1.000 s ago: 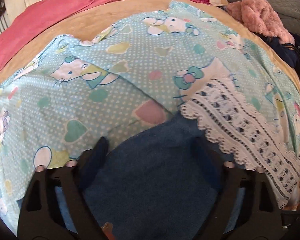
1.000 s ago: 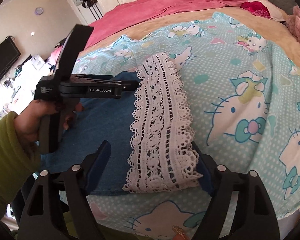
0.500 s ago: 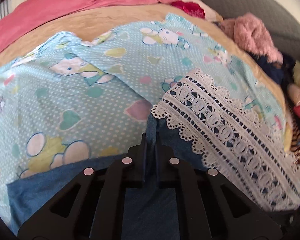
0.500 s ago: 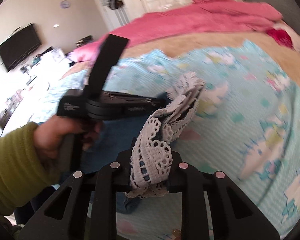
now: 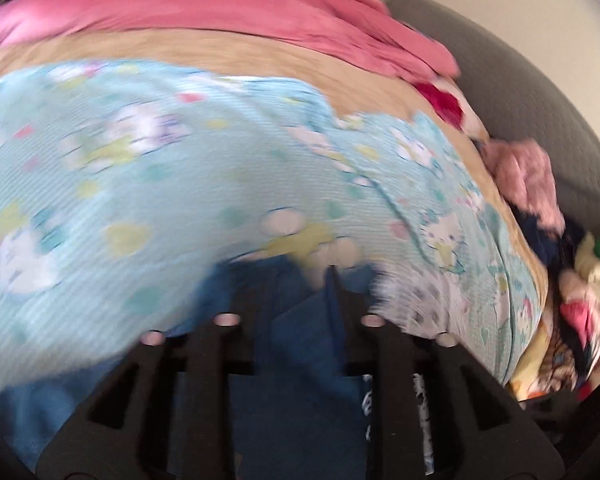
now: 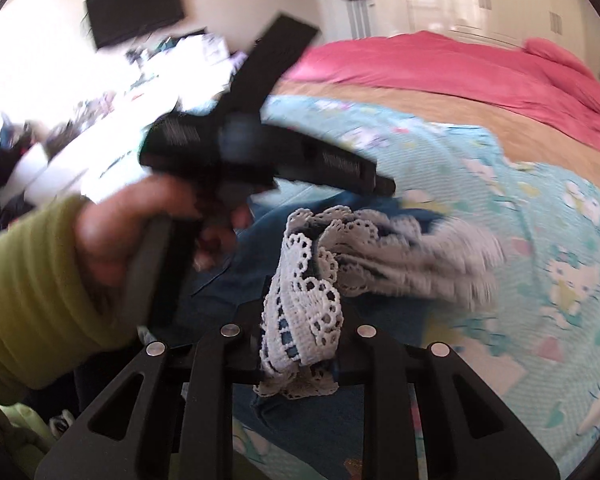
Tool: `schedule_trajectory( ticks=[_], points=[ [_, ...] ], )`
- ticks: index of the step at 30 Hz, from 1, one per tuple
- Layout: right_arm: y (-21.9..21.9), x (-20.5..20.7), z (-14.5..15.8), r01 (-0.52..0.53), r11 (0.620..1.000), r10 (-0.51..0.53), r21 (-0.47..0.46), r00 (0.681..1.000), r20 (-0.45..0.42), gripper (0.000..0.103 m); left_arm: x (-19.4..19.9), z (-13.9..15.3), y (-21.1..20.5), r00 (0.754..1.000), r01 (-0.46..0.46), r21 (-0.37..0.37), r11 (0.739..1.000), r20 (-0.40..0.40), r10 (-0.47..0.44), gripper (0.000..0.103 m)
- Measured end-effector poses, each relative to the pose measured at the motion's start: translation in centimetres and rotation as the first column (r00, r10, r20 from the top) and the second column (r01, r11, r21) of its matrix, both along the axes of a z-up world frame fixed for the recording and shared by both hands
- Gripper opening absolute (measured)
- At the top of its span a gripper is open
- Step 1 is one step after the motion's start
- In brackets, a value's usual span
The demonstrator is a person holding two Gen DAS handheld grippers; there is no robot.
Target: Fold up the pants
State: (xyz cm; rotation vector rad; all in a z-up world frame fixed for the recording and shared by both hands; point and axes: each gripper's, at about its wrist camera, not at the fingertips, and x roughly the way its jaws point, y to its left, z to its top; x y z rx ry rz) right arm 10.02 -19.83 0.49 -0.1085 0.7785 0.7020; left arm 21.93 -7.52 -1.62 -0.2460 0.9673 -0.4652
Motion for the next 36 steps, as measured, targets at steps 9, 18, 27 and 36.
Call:
schedule_trajectory(
  ticks=[9, 18, 27, 36],
  points=[
    [5.9, -3.1, -2.1, -0.104, 0.964, 0.138, -0.243, 0.982, 0.127, 0.021, -5.3, 0.4, 7.5, 0.997, -0.077, -0.234, 0.969, -0.042, 0.07, 0.045],
    [8.1, -7.3, -3.3, -0.187, 0.908, 0.291, -0.376, 0.926, 0.242, 0.049, -7.6, 1.3, 8.0, 0.999, -0.034, -0.258, 0.965, -0.044, 0.024, 0.064],
    [2.2, -10.1, -0.7, -0.238, 0.961, 0.263, -0.142, 0.946, 0.191, 0.066, -7.2, 3.8, 1.7, 0.987, 0.158, -0.052, 0.986, -0.021, -0.159, 0.076],
    [-5.7, -8.5, -1.5, -0.024, 0.999, 0.025, 0.046, 1.0, -0.018, 0.066, -5.8, -0.1, -9.1, 0.947, 0.321, 0.382, 0.867, -0.099, -0.307, 0.076]
  ],
)
